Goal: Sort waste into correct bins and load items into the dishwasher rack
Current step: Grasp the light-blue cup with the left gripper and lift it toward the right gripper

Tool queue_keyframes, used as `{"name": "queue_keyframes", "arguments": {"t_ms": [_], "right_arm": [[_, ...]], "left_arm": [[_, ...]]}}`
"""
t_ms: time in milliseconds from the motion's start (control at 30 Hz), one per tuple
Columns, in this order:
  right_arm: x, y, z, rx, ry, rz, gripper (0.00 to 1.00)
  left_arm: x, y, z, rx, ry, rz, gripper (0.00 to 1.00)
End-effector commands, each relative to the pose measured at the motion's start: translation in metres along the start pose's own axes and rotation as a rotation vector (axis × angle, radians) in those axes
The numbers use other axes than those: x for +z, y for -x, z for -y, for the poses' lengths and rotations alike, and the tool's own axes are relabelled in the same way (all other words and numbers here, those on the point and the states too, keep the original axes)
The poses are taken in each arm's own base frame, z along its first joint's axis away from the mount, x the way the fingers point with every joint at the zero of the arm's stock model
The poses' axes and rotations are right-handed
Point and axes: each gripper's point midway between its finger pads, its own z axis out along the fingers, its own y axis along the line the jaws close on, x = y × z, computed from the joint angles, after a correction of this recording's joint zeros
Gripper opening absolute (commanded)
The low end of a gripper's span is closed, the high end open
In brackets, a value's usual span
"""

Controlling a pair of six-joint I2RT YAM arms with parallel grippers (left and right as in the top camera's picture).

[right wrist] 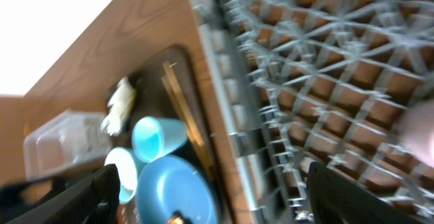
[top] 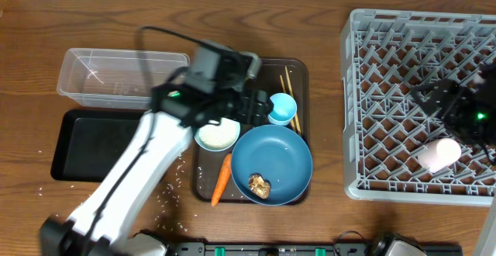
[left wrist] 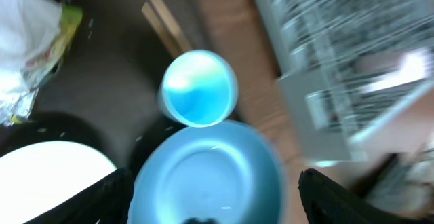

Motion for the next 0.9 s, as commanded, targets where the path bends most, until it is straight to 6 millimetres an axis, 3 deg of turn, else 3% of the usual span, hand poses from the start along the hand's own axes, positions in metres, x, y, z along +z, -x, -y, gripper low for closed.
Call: {"name": "queue_keyframes", "arguments": {"t_ms": [0,200,333,567,633,800,867], "right_arm": [[0.001,-0.006,-0.021,-0.069,0.052,-0.020,0.82],[0.005,-0.007,-0.019,-0.092,0.004,-0.024,0.83],[0.005,-0.007,-0.018,-0.093,0.001,-0.024,0.83],[0.005,-0.008,-0.018,-0.092,0.000,-0.025,0.83],[0.005,-0.008,-0.018,-0.092,0.000,-0.024,0.84],[0.005,-0.008,-0.018,-0.092,0.000,-0.026,0.84],[0.005,-0.008,-0.017,-0.090,-0.001,-0.028,0.84]], "left_arm": [[0.028,-0.003,-0.039,0.035,0.225,-0.034,0.79],[0.077,-0.001,-0.055,0.013,0.232,-0.064,0.77],[0.104,-0.009,-0.062,-0.024,0.229,-0.101,0.69],[0.127,-0.019,-0.061,-0.027,0.195,-0.142,0.57],[0.129,-0.020,-0.062,-0.028,0.198,-0.148,0.47],[0.130,-0.016,-0.062,-0.024,0.194,-0.131,0.09],[0.127,-0.015,-0.062,-0.016,0.194,-0.130,0.06]]}}
